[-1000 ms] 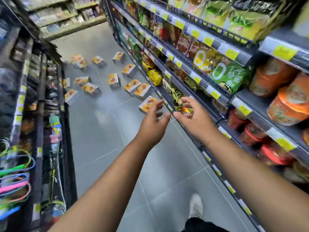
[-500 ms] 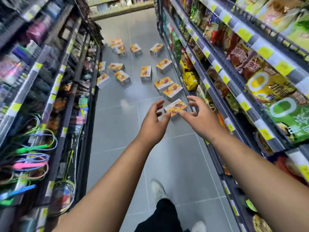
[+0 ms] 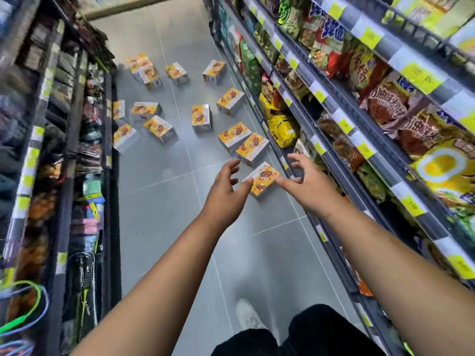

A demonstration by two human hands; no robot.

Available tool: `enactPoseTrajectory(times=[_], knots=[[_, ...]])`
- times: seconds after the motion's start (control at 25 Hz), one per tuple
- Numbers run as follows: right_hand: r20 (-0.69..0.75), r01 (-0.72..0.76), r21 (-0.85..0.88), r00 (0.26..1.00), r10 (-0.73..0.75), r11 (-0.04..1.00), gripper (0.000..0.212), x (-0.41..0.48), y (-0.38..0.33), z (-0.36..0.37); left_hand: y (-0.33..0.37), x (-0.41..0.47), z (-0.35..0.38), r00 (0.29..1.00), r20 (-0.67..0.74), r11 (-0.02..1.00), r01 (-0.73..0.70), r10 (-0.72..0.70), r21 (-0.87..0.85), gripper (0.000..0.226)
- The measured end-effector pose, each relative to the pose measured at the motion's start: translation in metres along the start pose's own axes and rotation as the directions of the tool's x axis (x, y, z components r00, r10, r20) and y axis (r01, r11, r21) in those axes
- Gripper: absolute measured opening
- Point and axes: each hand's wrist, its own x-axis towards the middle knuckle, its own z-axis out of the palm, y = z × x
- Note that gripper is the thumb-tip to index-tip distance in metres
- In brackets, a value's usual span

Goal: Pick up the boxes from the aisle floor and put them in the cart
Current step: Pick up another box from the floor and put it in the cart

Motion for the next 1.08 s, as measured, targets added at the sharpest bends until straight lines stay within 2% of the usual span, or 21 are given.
enactPoseTrajectory(times=[0.24,0.64,0.8,1.08], knots=[[0.029,-0.084,-0.069,0.996,0.086,0.994,0.059,0.12,0.017,0.011,-0.018,0.119,-0.003,0.999,0.021,0.998,0.041,-0.043,0.052,0.046],[0.102,-0.197,-0.164,0.971,0.215,0.967,0.061,0.344,0.092,0.042,-0.088,0.32,0.038,0.974,-0.012,0.968,0.225,-0.225,0.108,0.048],[0.095,-0.24,-0.224,0.959,0.266,0.945,0.064,0.42,0.164,0.086,-0.167,0.393,0.077,0.954,0.012,0.946,0.295,-0.299,0.135,0.053],[0.132,-0.321,-0.418,0.904,0.406,0.85,0.091,0.532,0.347,0.178,-0.35,0.501,0.164,0.907,0.09,0.893,0.383,-0.412,0.236,0.066]])
